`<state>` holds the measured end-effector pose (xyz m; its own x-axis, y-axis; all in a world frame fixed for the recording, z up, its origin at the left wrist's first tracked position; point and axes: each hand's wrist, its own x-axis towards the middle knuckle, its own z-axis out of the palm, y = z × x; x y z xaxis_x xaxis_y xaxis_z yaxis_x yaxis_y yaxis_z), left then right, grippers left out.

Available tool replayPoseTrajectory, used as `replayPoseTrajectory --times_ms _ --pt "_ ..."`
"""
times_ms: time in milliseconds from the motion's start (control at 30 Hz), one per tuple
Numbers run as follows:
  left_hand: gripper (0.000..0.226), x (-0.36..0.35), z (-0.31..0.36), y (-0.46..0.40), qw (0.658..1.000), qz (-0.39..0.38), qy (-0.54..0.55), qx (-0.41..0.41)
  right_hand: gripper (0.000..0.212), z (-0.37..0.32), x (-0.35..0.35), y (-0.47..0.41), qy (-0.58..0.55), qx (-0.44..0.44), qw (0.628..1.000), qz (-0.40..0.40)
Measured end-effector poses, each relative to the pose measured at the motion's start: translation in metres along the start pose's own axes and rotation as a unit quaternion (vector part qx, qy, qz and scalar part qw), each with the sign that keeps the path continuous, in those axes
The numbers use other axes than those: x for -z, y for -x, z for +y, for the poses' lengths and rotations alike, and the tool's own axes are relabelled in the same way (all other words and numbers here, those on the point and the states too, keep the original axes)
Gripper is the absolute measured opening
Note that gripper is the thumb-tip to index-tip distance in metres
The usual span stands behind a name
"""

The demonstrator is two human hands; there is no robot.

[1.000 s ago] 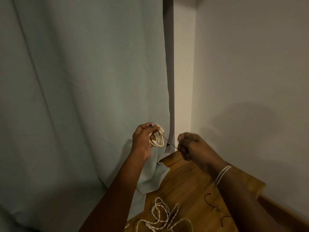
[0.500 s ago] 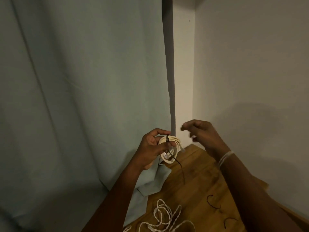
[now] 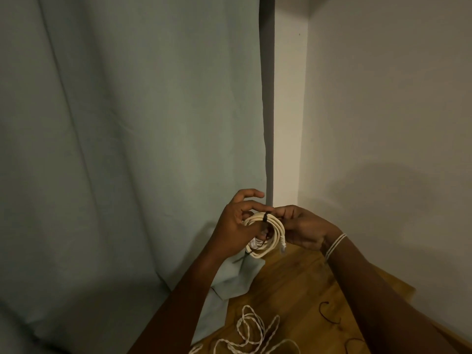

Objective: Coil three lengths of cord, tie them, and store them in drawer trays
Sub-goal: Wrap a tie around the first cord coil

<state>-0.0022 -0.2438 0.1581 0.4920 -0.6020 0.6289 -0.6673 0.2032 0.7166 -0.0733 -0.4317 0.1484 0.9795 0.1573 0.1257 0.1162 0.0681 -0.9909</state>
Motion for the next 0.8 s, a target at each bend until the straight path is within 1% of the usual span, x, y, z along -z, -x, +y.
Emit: replayPoseTrajectory --times_ms 67,133,167,200,267,333,433,500,567,600,633,700,767,800 --pt "0.025 -0.001 -0.003 0.001 1.0 0.005 -0.012 -0.005 0.047 0.002 -0.001 -0.001 0.026 0.01 0.999 0.042" --pt "0.024 -0.002 -0.007 0.004 1.0 0.005 -0.028 -0.005 0.03 -0.002 -0.001 -0.002 0.113 0.035 0.989 0.088" --pt "0.023 -0.002 -0.008 0.006 1.0 -0.001 -0.031 -0.002 0.02 -0.005 -0.002 -0.002 0.165 0.05 0.98 0.102" --pt "0.022 -0.002 -0.009 0.008 0.999 -0.011 -0.03 0.007 0.016 -0.009 -0.001 -0.003 0.205 0.061 0.971 0.109" --pt "0.016 -0.002 -0.007 0.011 0.999 -0.03 -0.015 0.039 0.016 -0.016 -0.001 -0.002 0.25 0.06 0.961 0.101" --pt "0.014 -0.004 -0.004 0.011 0.996 -0.044 0.006 0.078 0.019 -0.022 -0.003 -0.001 0.254 0.039 0.963 0.076" --pt "0.03 -0.006 -0.005 0.009 0.994 -0.058 -0.024 0.087 0.022 -0.029 -0.006 0.003 0.276 -0.001 0.959 0.063" --pt "0.039 -0.004 -0.014 0.009 0.991 -0.07 -0.086 0.079 0.019 -0.034 -0.009 0.006 0.34 -0.001 0.937 0.084" --pt "0.033 -0.002 -0.025 0.008 0.98 -0.087 -0.163 0.069 0.014 -0.04 -0.01 0.008 0.423 0.023 0.899 0.114" --pt "0.029 -0.002 -0.03 0.008 0.977 -0.09 -0.184 0.065 0.011 -0.043 -0.011 0.009 0.45 0.03 0.883 0.126" --pt "0.026 -0.004 -0.033 0.007 0.976 -0.083 -0.19 0.068 0.01 -0.044 -0.012 0.009 0.465 0.03 0.875 0.133" --pt "0.021 -0.008 -0.036 0.004 0.981 -0.035 -0.167 0.091 0.01 -0.043 -0.019 0.009 0.474 0.026 0.869 0.141" --pt "0.016 -0.013 -0.037 0.0 0.983 0.018 -0.129 0.126 0.012 -0.034 -0.03 0.01 0.469 0.036 0.868 0.16" --pt "0.016 -0.015 -0.038 -0.002 0.983 0.032 -0.09 0.157 0.012 -0.026 -0.036 0.01 0.464 0.049 0.866 0.178"
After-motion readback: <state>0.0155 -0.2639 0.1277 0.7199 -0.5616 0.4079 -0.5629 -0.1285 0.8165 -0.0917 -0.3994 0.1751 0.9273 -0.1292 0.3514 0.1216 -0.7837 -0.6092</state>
